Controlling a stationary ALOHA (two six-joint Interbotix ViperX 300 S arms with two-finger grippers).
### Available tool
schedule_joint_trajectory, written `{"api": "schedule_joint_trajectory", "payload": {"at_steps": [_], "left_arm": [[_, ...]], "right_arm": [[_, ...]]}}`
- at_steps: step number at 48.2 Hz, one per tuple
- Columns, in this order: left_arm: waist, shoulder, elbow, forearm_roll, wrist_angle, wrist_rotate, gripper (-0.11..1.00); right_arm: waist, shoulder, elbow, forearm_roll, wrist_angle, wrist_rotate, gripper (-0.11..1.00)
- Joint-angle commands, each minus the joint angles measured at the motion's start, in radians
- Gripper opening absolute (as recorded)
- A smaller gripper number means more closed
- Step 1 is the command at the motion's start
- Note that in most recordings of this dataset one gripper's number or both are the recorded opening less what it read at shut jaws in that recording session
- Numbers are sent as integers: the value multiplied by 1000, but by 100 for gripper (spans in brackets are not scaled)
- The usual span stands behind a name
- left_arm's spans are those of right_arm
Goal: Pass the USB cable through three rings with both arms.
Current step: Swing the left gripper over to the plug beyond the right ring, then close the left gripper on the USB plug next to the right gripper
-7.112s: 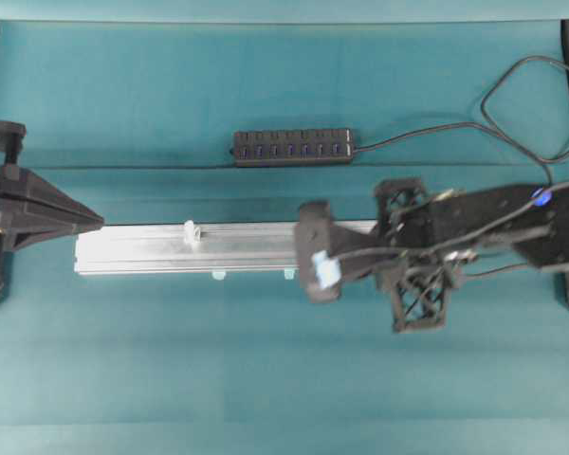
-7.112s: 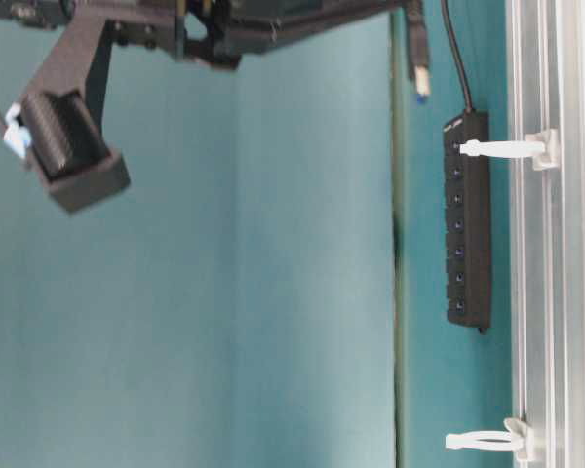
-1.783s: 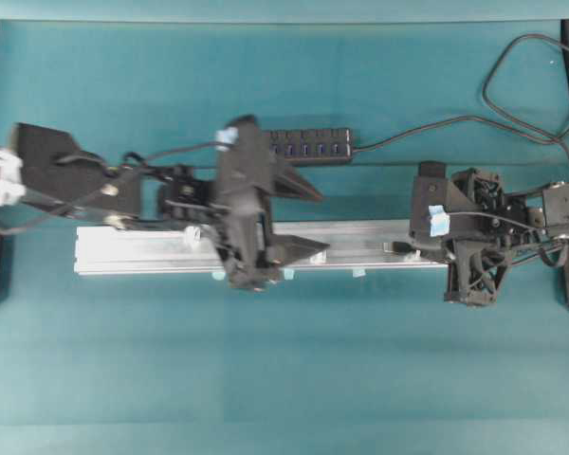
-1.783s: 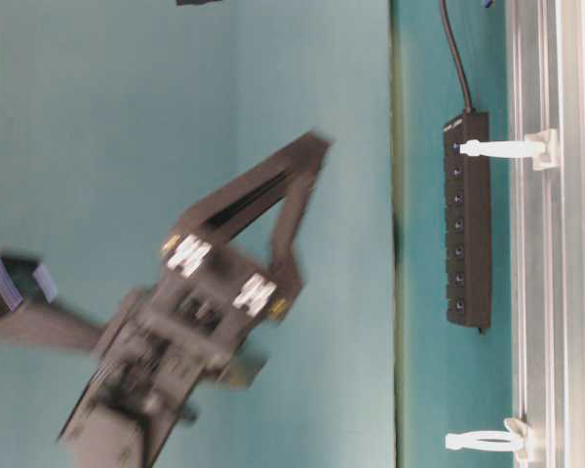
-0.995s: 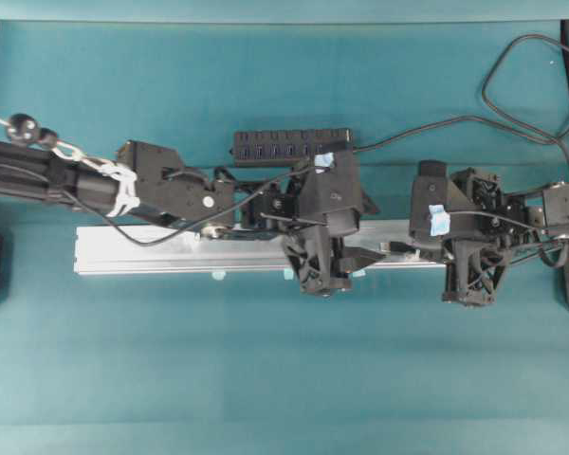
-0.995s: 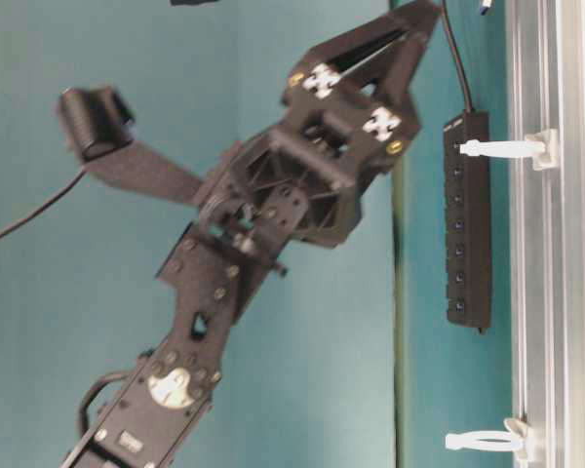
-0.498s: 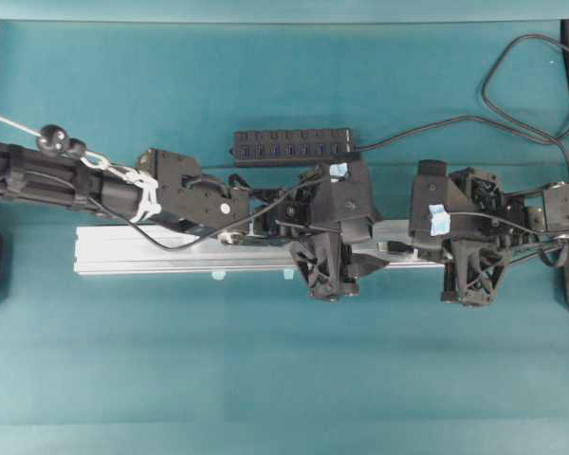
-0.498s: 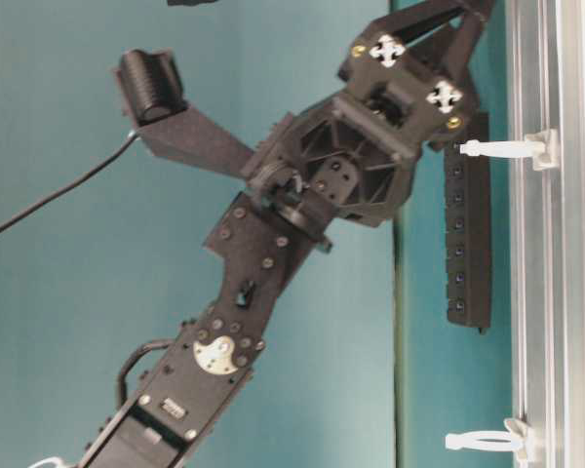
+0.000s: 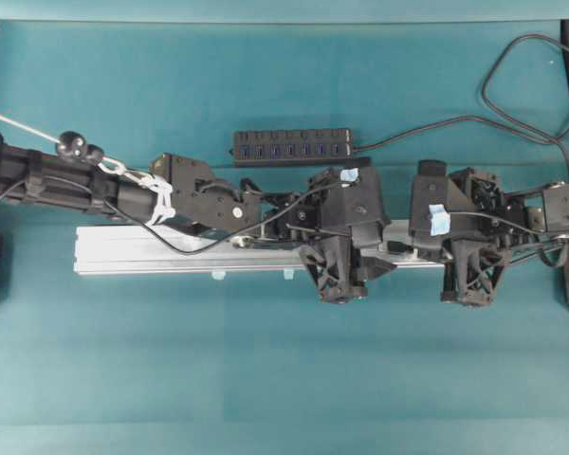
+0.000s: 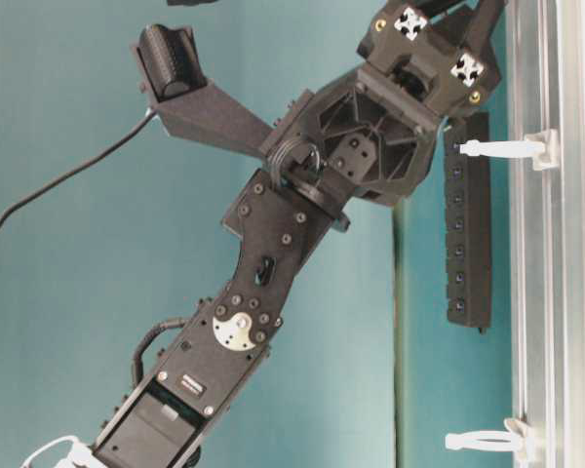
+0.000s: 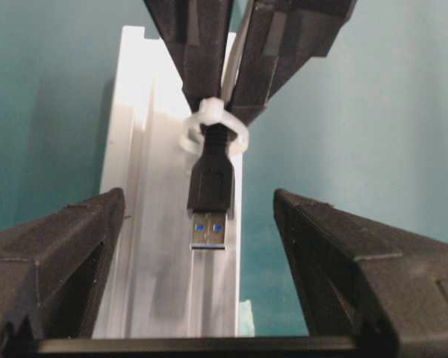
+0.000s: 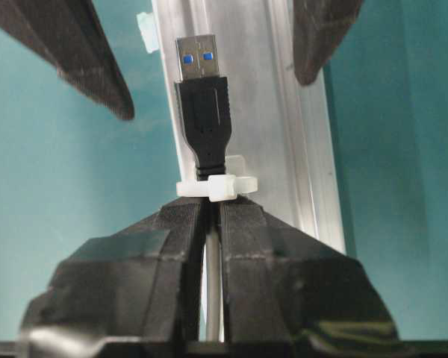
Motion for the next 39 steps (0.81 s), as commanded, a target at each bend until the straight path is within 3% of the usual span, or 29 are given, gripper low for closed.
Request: {"api": "schedule_joint_trajectory", "payload": {"at_steps": [1,39], "left_arm": [[-5,0,-14,2,-3,0,85],[-5,11,-28,2,-11,0,84]], "right_arm": [[0,-9,-6,2,-9,11,-8],[0,-9,-6,2,-12,11,-8]]}}
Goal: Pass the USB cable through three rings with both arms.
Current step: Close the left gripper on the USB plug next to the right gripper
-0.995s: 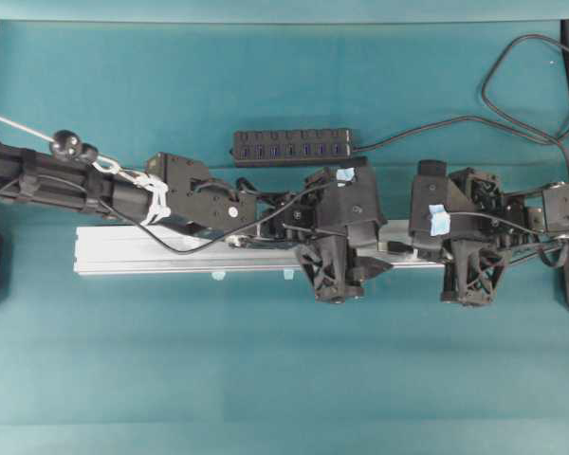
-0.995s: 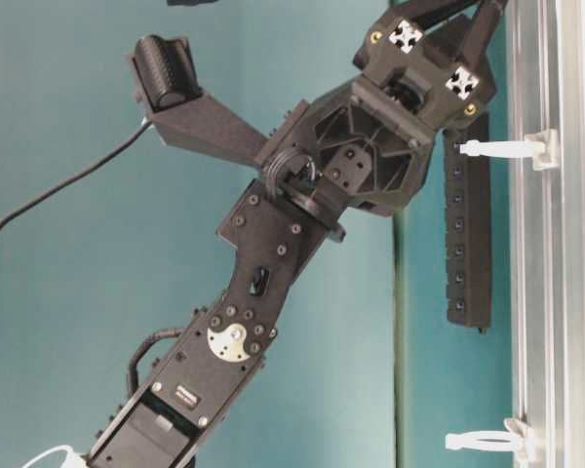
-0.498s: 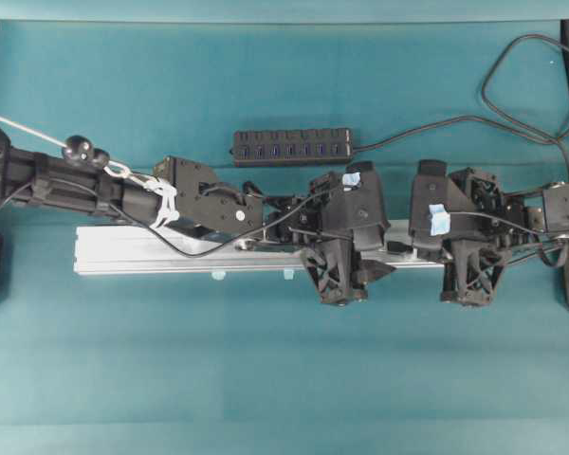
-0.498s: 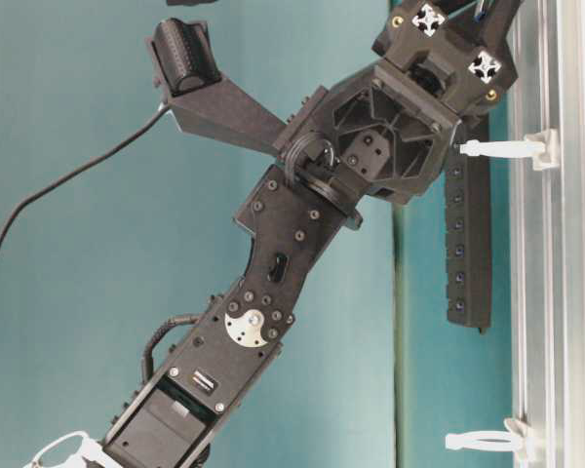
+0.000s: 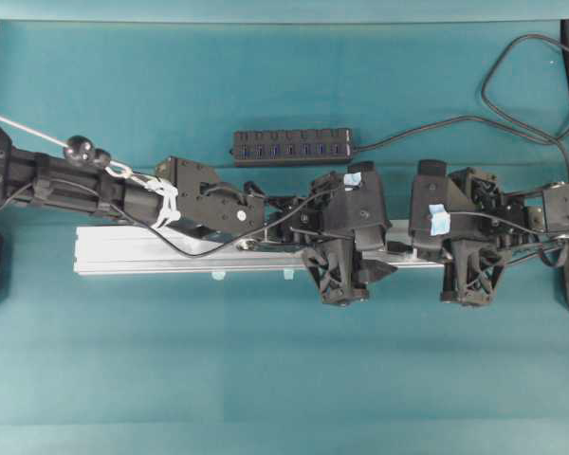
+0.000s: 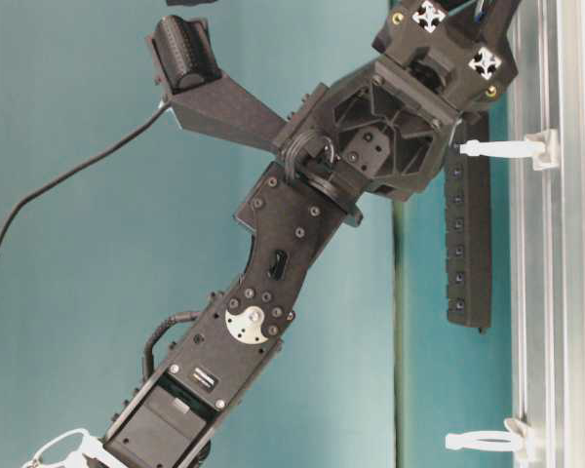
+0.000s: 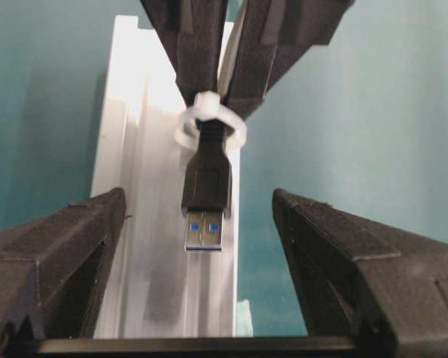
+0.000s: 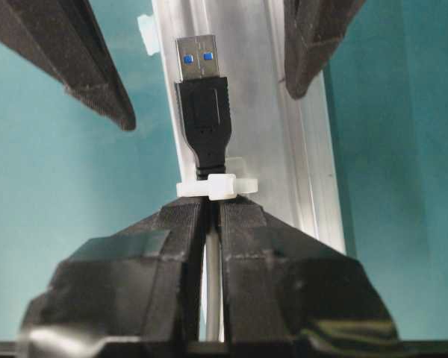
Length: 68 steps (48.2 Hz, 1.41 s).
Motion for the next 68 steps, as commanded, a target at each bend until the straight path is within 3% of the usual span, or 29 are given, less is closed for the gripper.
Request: {"api": "schedule_joint_trajectory", "payload": {"at_steps": [1,17,34,39,48,68], "left_arm": [[-2,-5,-17,2,-11,0,84],[-3,-2,-23,2,-11,0,83],[-5,2,-23,2,-2,0,74],[-5,3,-26,2,17,0,62],[-17,3,-26,2,12,15,20],[-20,2,-28,2,-8,17,20]], "right_arm": [[-2,-9,-6,2,-8,11,-8],[0,-9,-6,2,-12,11,-8],[-2,-9,-6,2,-14,9,-8],[-2,-9,-6,2,-12,9,-8],[3,-9,-6,2,-14,11,-8],[6,-9,-6,2,-14,11,-8]]}}
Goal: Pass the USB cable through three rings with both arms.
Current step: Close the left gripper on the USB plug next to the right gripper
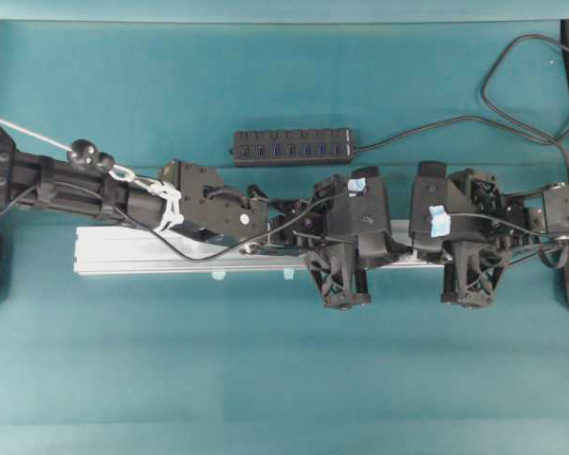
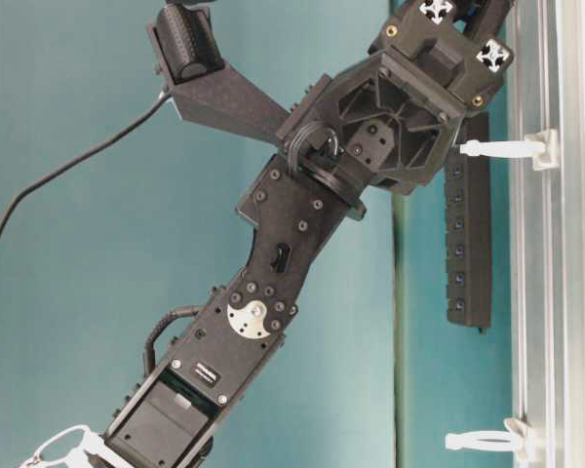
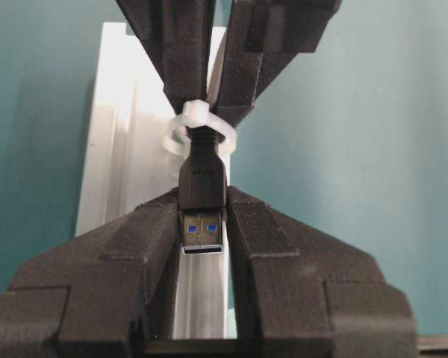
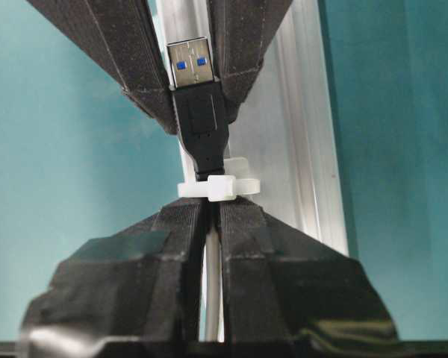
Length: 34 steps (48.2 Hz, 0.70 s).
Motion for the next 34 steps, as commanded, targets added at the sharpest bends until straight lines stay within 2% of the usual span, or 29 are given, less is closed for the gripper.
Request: {"api": "schedule_joint_trajectory", "payload": {"at_steps": [1,19,23,28,34], "left_arm": [[-9,-6,-14,2,-11,0,20],[-11,-9,-14,2,-6,-6,20],[-11,-9,-14,2,-2,-6,20],[-11,-11,-14,2,8,-6,20],[-11,-12,-12,2,12,-2,20]], "right_arm": [[2,-8,-6,2,-9,11,-8],[3,-8,-6,2,6,12,-8],[2,-8,-6,15,8,14,-5],[3,-8,-6,26,14,17,3],[2,-12,-8,26,37,20,25]]}}
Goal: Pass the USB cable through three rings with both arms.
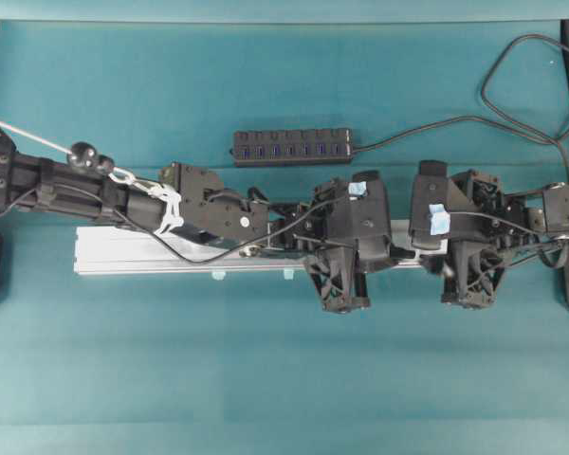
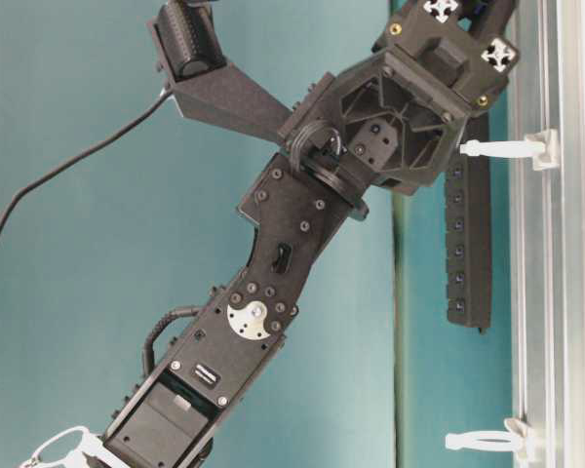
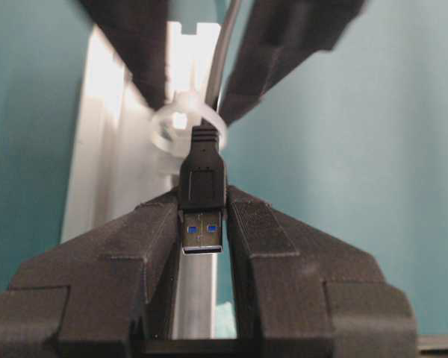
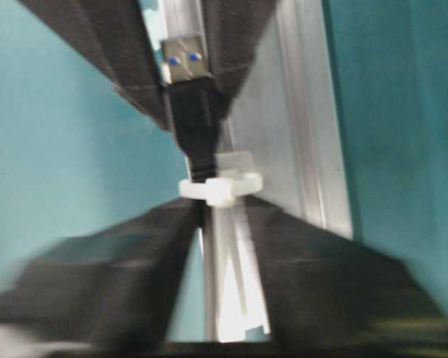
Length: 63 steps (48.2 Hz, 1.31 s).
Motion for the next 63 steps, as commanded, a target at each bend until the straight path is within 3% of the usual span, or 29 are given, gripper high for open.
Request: {"api": "schedule_joint_trajectory", "payload": {"at_steps": [1,8,10,27,63], "left_arm": [[-5,-12,-12,2,-2,3,20],[-6,-15,-8,2,-2,3,20],[-5,-18,-5,2,3,3,20],[5,-80,26,2,81,8,20],[8,-158,80,3,106,9,20]], "right_arm": [[2,-15,-8,3,9,12,30],[0,-40,-3,2,12,11,71],[0,-52,0,0,14,11,77],[-6,-118,3,-11,23,9,75],[-8,-37,-71,-17,-91,-8,67]]}}
